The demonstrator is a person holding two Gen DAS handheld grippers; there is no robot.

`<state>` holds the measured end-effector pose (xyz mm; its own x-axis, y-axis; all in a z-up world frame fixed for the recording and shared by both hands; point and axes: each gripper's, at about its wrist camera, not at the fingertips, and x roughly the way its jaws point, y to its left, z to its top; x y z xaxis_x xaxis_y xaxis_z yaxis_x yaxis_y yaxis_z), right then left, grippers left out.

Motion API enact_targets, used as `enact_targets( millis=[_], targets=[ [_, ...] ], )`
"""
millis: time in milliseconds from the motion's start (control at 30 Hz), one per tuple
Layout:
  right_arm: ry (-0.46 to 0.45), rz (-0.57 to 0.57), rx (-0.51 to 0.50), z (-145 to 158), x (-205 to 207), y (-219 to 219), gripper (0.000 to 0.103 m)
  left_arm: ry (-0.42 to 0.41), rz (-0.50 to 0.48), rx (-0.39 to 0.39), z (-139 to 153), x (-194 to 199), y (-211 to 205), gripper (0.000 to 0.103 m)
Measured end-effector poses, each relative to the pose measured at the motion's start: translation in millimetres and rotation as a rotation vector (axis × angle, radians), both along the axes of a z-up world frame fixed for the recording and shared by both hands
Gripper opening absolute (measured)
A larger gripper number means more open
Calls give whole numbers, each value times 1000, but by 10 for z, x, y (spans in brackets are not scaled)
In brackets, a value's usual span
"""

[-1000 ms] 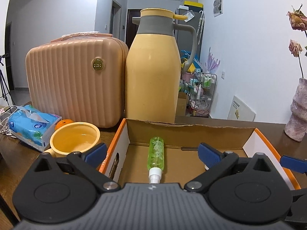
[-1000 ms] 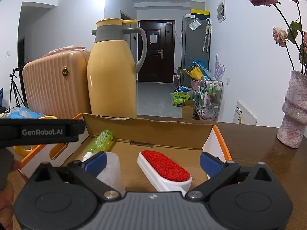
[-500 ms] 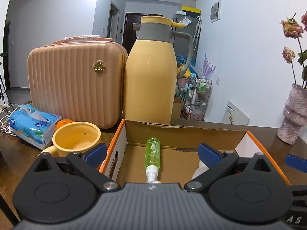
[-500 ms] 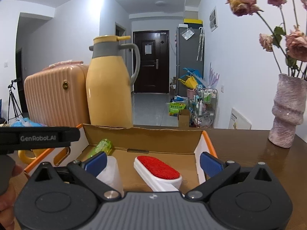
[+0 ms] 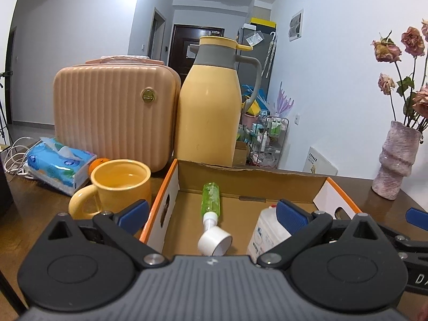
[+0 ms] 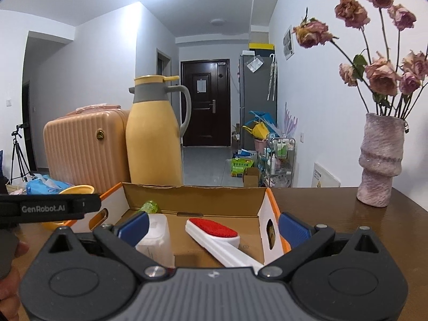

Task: Organize rigid objects
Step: 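Withdraw both grippers from the box back toward the items on the table, then grasp the purple cap with the right gripper while the left gripper approaches the blue-lidded jar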

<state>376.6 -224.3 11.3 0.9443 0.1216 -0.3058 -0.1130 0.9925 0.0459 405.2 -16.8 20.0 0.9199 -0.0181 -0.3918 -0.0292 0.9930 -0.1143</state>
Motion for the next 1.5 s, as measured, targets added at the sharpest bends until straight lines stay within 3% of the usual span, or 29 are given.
enact_targets(
  millis=[500, 833, 1133, 1333, 1500],
  targets=[
    [-21, 4, -24, -43, -724, -140, 103, 6, -1, 9, -24, -649, 41, 103],
    [31, 39, -61, -182, -1072, -167, 103, 71, -56, 33, -94, -1025, 14, 103],
    [113, 75, -84, -416, -1147, -99, 103, 129, -104, 42, -199, -1217, 93, 103],
    [172, 104, -84, -545, -1056, -10, 97, 160, -105, 66, -282, -1244, 164, 103],
    [233, 135, -88, -631, -900, 102, 83, 164, -101, 52, -313, -1247, 213, 103]
  ],
)
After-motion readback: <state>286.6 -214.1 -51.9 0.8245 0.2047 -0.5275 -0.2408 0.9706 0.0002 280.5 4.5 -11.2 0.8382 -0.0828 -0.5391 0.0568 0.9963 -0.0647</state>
